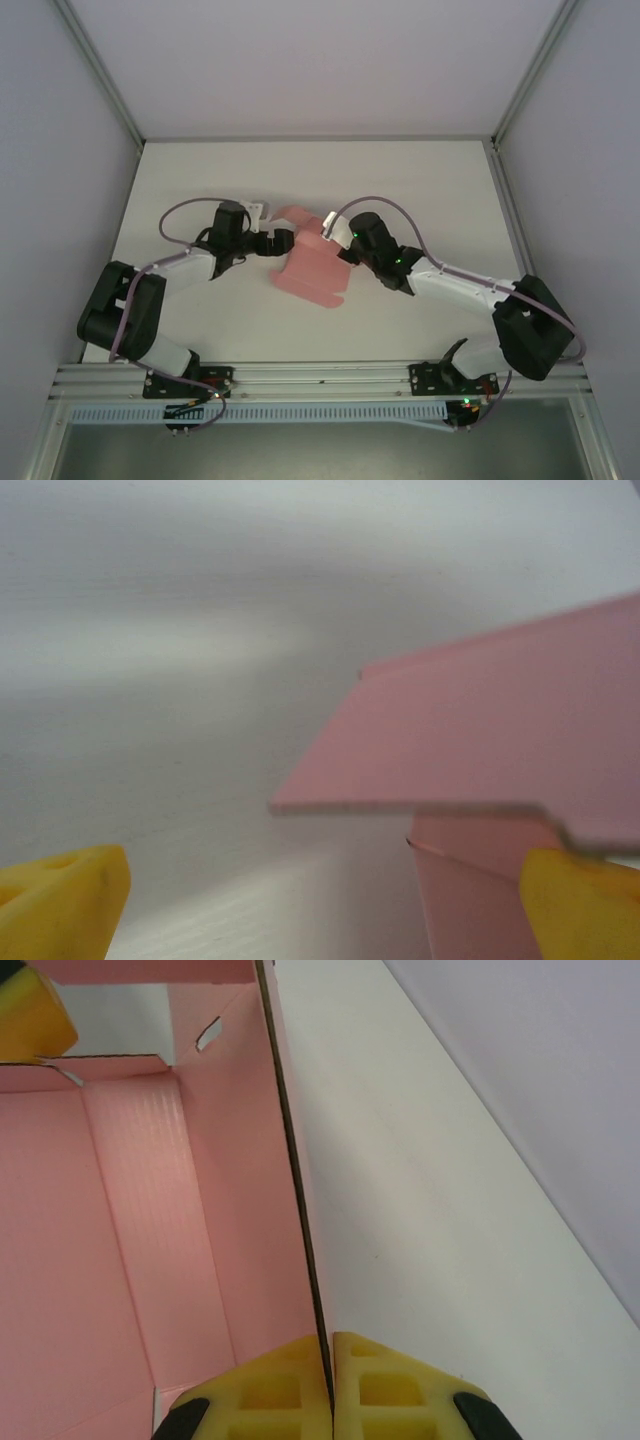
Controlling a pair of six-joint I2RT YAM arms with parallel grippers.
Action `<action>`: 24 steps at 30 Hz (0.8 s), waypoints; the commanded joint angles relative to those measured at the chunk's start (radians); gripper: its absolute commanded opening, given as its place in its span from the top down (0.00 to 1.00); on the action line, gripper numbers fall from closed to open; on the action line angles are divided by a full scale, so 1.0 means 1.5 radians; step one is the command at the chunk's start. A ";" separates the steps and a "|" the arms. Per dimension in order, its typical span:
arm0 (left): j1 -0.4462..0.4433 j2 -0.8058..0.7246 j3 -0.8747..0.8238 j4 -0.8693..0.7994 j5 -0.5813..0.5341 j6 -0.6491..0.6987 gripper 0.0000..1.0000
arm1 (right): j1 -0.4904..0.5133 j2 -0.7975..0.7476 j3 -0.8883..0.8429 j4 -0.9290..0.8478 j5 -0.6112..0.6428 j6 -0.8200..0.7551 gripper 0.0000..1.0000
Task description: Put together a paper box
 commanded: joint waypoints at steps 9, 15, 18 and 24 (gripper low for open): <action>-0.027 0.039 0.051 0.043 -0.019 -0.008 0.00 | 0.037 0.095 0.057 0.021 -0.010 0.043 0.99; -0.039 0.035 0.016 0.038 -0.073 -0.002 0.00 | 0.052 0.148 0.098 0.016 0.009 0.044 1.00; -0.039 0.004 -0.011 0.018 -0.103 0.003 0.00 | 0.052 0.139 0.087 0.021 0.022 0.043 1.00; -0.032 -0.120 -0.046 -0.068 -0.178 0.010 0.00 | 0.051 0.097 0.058 -0.004 0.059 0.003 1.00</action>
